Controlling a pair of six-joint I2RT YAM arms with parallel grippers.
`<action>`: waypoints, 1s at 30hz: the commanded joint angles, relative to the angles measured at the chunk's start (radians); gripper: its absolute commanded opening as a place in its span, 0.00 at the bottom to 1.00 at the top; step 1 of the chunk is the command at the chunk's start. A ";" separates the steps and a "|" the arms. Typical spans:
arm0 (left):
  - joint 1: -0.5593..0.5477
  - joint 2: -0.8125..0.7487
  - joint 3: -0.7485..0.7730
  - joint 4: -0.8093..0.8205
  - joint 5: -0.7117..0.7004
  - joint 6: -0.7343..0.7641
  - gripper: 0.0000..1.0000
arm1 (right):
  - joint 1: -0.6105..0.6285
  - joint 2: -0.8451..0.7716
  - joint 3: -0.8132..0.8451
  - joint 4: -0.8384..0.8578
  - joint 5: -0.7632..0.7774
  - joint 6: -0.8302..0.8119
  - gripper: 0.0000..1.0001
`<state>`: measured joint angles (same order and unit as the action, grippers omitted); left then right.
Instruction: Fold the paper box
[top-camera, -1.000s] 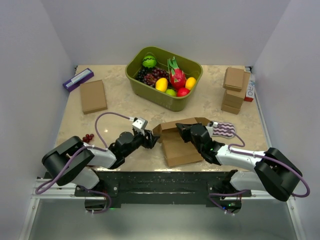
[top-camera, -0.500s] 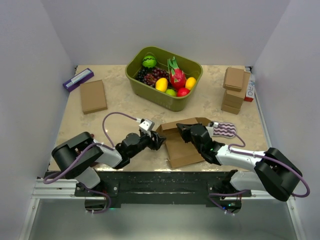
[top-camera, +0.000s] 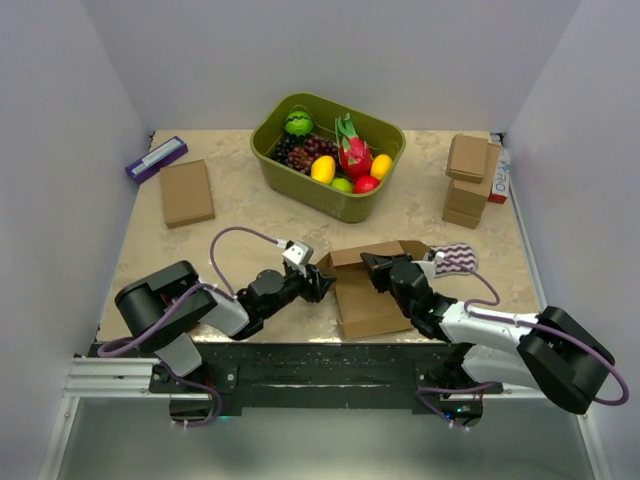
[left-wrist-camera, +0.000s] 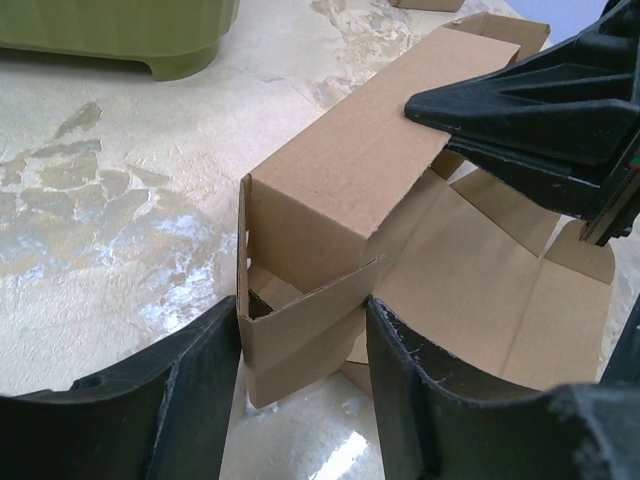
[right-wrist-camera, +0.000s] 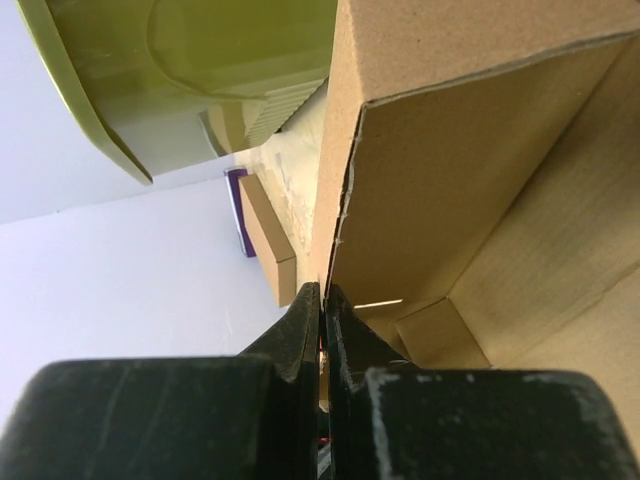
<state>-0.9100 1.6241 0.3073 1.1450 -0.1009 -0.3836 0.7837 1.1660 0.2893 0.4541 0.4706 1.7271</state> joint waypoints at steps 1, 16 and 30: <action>-0.015 0.029 0.019 0.116 0.009 0.000 0.54 | 0.009 0.006 -0.071 -0.002 0.077 -0.092 0.00; -0.069 0.086 0.085 0.075 -0.057 -0.008 0.44 | 0.011 0.008 -0.085 0.008 0.094 -0.127 0.00; -0.102 0.117 0.171 -0.214 -0.332 -0.061 0.49 | 0.011 -0.022 -0.055 -0.074 0.077 -0.081 0.00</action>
<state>-1.0050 1.7187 0.4377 1.0271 -0.2939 -0.4351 0.7902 1.1515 0.2260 0.5453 0.5236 1.6615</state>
